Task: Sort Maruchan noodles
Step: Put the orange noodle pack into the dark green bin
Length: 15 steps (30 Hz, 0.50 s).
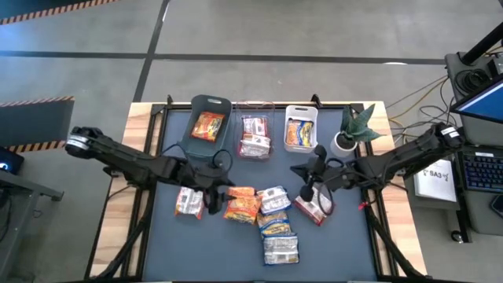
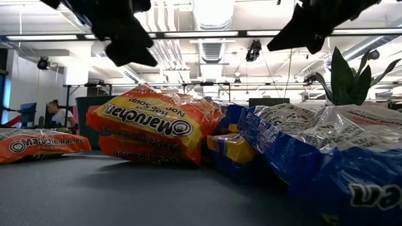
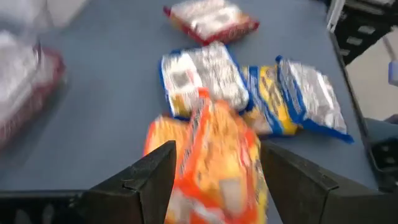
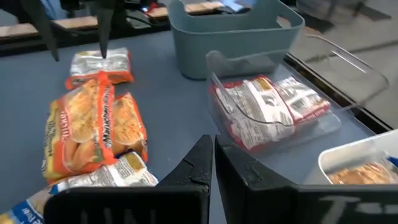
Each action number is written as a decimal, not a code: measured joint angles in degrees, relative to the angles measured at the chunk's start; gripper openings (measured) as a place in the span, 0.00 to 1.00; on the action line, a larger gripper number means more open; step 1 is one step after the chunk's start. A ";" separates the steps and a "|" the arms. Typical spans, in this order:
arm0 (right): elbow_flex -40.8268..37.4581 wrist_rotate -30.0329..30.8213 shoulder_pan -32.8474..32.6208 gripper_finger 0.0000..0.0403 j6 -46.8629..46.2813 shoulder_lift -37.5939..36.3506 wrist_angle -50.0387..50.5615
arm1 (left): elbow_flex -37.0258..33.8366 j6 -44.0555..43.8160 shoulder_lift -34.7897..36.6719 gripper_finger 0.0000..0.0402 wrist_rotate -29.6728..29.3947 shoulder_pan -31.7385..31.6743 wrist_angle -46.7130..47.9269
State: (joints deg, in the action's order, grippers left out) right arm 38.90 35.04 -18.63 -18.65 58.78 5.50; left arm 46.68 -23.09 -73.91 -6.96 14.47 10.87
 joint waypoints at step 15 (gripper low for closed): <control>-1.80 -4.11 0.14 0.02 9.69 -1.60 -4.64 | 5.22 -15.50 -7.21 0.55 -1.57 6.20 7.72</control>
State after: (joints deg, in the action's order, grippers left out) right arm 37.10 30.93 -18.49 -8.97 57.18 0.86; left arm 51.90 -38.59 -81.12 -8.54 20.67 18.59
